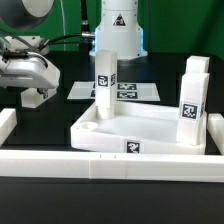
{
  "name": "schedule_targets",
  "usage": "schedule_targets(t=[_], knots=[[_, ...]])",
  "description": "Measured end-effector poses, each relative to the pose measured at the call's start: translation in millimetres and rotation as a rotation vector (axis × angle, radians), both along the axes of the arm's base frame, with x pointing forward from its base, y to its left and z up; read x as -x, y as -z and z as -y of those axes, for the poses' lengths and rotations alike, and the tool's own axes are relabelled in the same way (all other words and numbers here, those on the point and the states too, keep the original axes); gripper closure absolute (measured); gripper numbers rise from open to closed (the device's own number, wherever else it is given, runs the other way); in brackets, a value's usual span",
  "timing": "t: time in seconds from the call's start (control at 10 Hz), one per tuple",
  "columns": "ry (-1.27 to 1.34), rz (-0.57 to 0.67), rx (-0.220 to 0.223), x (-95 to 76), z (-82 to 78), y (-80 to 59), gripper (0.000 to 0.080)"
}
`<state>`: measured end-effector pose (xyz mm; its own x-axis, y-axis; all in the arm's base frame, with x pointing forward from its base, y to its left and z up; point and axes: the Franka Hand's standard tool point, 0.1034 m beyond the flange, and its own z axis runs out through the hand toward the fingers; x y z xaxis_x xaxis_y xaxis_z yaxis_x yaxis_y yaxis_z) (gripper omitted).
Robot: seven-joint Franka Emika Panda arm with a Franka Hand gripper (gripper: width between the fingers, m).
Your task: Assemble desk
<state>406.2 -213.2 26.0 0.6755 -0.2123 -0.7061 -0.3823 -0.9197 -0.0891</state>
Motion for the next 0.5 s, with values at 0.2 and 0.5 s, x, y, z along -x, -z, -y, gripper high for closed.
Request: schedule_targets(t=[0.2,0.5], knots=[[0.009,-0.008,0.002,2.2,0.3,1.1,0.015],[0.049,-0.122,-0.029,11.2,0.9,0.1,0.015]])
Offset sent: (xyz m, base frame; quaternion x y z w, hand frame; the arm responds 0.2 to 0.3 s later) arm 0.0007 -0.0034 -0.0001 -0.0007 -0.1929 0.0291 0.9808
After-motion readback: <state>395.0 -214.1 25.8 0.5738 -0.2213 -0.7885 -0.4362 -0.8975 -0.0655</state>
